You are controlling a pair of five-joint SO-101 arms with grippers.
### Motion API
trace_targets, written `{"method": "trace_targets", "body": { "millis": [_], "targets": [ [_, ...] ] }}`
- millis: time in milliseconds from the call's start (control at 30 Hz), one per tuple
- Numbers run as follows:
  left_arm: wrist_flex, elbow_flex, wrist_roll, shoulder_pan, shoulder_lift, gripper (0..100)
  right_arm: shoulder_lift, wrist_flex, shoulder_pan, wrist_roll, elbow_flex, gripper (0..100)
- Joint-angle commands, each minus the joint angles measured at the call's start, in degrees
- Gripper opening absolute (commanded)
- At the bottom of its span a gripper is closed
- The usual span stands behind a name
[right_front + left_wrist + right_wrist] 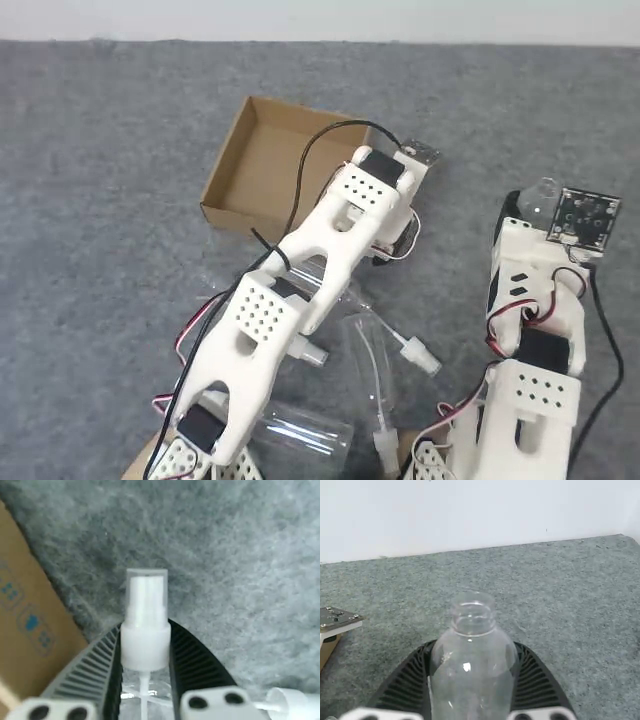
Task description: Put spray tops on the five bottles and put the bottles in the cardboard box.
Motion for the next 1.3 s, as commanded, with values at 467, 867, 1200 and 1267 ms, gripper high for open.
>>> {"method": "trace_targets", "body": {
  "millis": [467, 867, 1200, 1267],
  "targets": [
    [2.11, -4.26, 0.44, -0.09, -1.49, 20, -1.98, -0.92, 0.4, -0.62, -1.41, 0.9],
    [1.14, -4.44, 0.35, 0.88, -0.79, 16, -1.98, -0.92, 0.31, -0.62, -1.41, 0.9],
    [1.58, -4.44, 0.35, 0.97, -0.88, 6, -1.98, -0.92, 0.31, -0.62, -1.32, 0.9],
    [1.67, -4.44, 0.35, 0.88, -1.32, 3, -1.98, -0.92, 0.31, -0.62, -1.32, 0.9]
  ]
}}
